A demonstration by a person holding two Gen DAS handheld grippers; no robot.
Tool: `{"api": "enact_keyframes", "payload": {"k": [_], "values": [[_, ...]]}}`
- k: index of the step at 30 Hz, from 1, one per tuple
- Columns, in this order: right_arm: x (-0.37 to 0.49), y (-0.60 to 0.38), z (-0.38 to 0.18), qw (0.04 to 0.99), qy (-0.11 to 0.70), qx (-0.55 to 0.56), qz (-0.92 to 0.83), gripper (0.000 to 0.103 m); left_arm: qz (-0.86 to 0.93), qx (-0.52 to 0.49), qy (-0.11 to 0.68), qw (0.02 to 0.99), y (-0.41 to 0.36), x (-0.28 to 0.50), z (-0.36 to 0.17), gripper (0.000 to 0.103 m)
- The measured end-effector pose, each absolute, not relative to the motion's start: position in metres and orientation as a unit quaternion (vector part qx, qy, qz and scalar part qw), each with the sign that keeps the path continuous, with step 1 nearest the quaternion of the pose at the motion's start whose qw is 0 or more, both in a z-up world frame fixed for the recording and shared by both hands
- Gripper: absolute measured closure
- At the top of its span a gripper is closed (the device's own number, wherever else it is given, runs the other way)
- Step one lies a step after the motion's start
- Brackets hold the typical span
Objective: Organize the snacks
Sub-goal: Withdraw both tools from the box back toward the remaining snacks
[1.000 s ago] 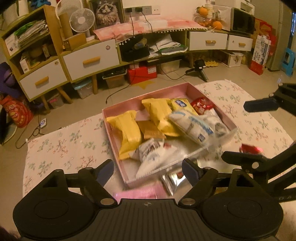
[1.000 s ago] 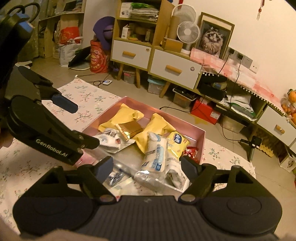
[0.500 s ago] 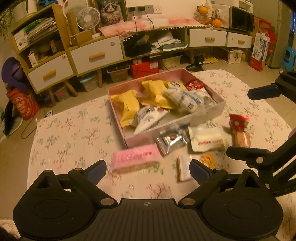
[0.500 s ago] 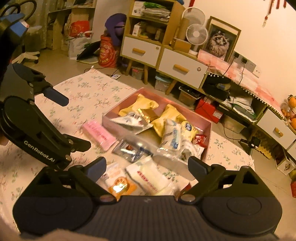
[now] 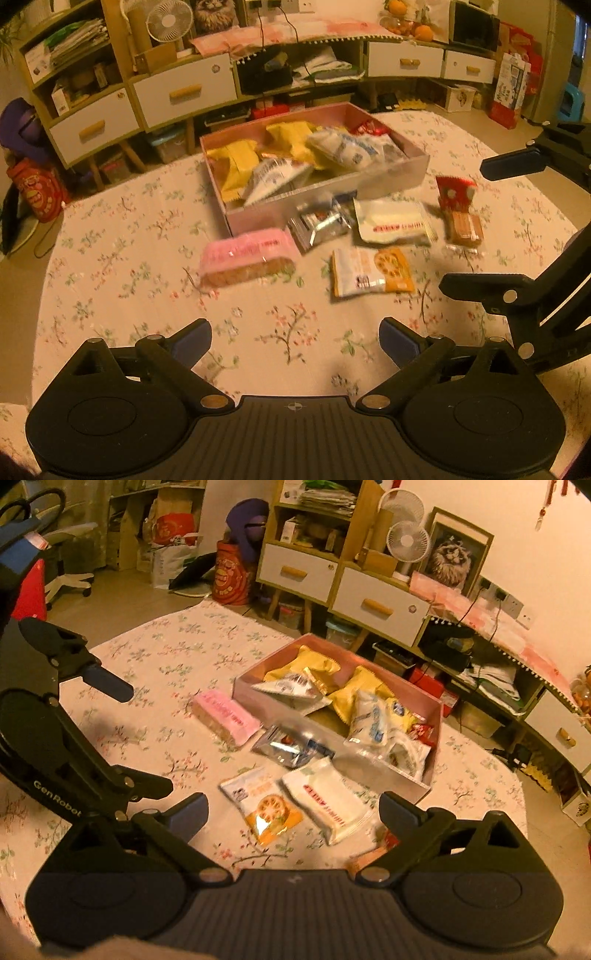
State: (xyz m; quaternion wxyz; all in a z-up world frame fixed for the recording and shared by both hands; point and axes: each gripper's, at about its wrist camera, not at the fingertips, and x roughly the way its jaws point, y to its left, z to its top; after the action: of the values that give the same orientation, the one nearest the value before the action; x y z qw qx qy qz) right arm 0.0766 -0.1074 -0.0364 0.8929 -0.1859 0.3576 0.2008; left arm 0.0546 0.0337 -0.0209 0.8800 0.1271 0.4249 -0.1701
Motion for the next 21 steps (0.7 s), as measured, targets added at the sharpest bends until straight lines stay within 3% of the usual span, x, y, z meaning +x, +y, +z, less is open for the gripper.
{"api": "enact_keyframes", "payload": {"k": [21], "values": [[0.070,-0.158,-0.074,0.877,0.396,-0.205,0.178,0.003,-0.200,0.120,0.440,0.867,-0.001,0.053,-0.068,0.005]]}}
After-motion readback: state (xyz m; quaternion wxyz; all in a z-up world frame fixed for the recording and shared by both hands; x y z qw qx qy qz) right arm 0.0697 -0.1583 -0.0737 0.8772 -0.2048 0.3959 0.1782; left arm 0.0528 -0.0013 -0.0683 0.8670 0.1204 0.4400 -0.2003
